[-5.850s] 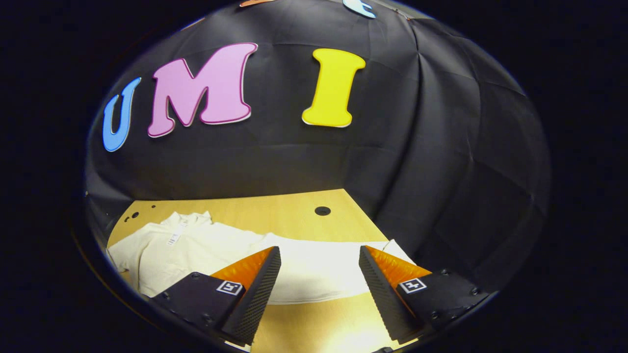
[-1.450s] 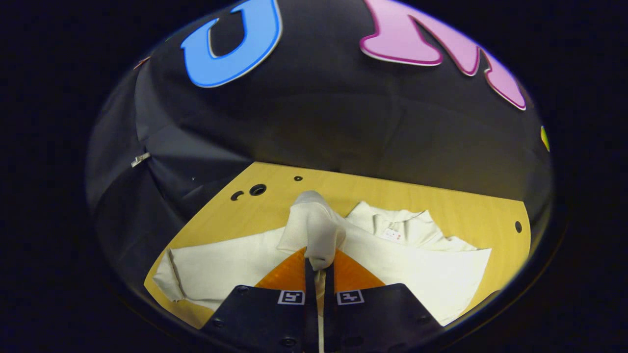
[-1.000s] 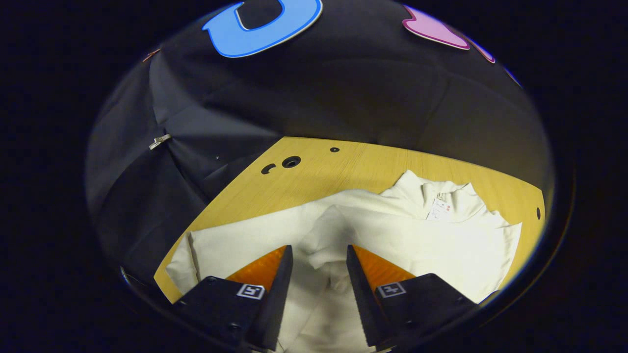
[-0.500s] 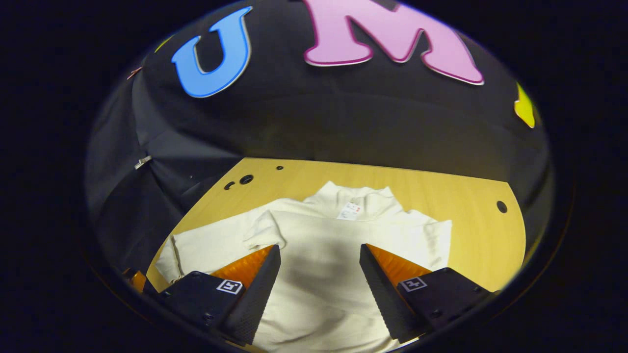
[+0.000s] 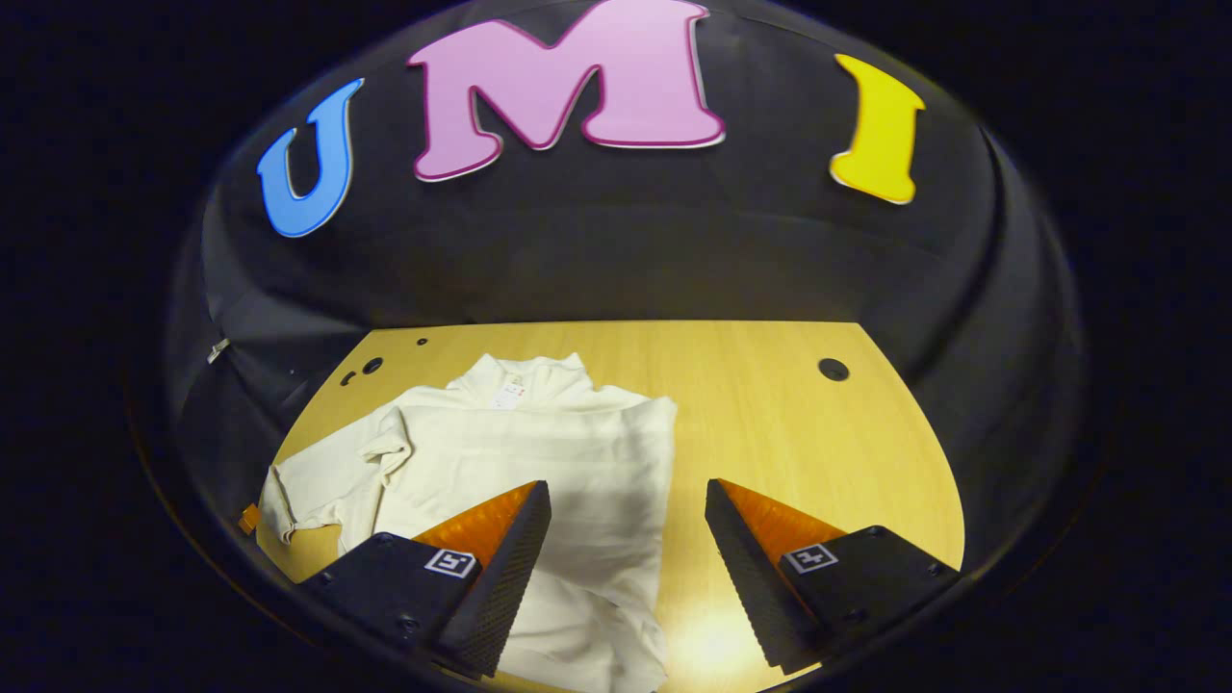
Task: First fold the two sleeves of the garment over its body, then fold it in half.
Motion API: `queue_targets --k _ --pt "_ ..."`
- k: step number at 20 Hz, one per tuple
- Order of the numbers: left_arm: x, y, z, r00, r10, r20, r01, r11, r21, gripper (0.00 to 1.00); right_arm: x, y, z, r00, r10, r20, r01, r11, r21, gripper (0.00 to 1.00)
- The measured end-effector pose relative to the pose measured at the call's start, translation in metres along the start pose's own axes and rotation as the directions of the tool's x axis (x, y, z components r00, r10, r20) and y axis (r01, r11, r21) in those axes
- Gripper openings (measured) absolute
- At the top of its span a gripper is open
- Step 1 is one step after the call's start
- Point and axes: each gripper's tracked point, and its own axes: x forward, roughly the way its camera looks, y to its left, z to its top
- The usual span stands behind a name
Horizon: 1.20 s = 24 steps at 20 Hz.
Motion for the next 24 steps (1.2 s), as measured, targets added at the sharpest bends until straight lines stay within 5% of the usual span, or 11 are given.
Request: queue_targets --k 5,12,14,19,24 --pt "0.027 -0.007 -0.014 0.998 -0.031 -0.057 0.032 0.999 0.022 0.98 -0.033 -0.054 -0.027 0.996 -0.089 -0.021 0.090 0.994 0.067 0.99" --pt "0.037 -0.022 -0.036 0.989 -0.066 -0.131 0.066 0.998 -0.007 0.97 -0.055 -0.081 -0.064 0.989 -0.136 -0.055 0.143 0.979 0.144 0.99" --pt "0.037 -0.031 -0.036 0.986 -0.100 -0.134 0.101 0.995 0.005 0.83 -0.059 -0.081 -0.080 0.988 -0.134 -0.076 0.144 0.978 0.148 0.99" --pt "0.037 -0.049 -0.034 0.981 -0.110 -0.161 0.120 0.991 0.052 0.24 -0.074 -0.085 -0.117 0.985 -0.125 -0.115 0.144 0.975 0.172 0.99" --pt "0.033 -0.058 -0.029 0.973 -0.089 -0.215 0.092 0.996 0.007 0.07 -0.082 -0.100 -0.125 0.984 -0.145 -0.107 0.164 0.967 0.194 0.99"
